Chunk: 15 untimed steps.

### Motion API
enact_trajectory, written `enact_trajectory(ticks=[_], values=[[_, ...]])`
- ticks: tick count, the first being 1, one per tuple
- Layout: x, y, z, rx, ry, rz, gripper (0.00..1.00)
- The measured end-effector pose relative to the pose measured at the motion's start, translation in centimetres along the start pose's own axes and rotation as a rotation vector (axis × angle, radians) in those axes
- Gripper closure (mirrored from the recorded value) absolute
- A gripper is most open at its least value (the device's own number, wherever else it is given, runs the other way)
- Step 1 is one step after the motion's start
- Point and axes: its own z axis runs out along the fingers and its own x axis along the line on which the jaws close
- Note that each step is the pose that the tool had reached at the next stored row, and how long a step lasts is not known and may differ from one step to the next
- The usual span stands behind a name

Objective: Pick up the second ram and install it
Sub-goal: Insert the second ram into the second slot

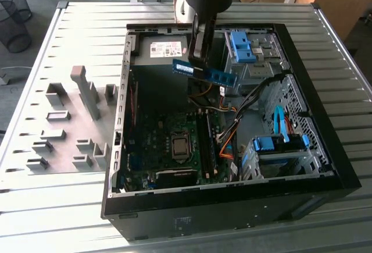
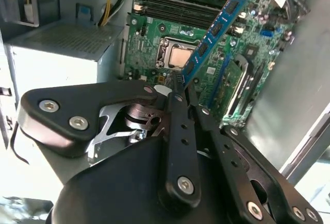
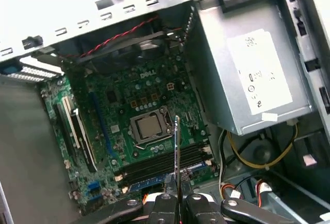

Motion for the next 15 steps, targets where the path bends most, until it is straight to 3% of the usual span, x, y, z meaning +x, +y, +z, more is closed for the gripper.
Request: enact_trajectory(ticks=[9,15], values=[[0.0,0.0,0.08,0.0005,-0.0015,0.129,0.86],[0.0,0.0,0.1,0.0006,-0.0021,0.177,0.86]])
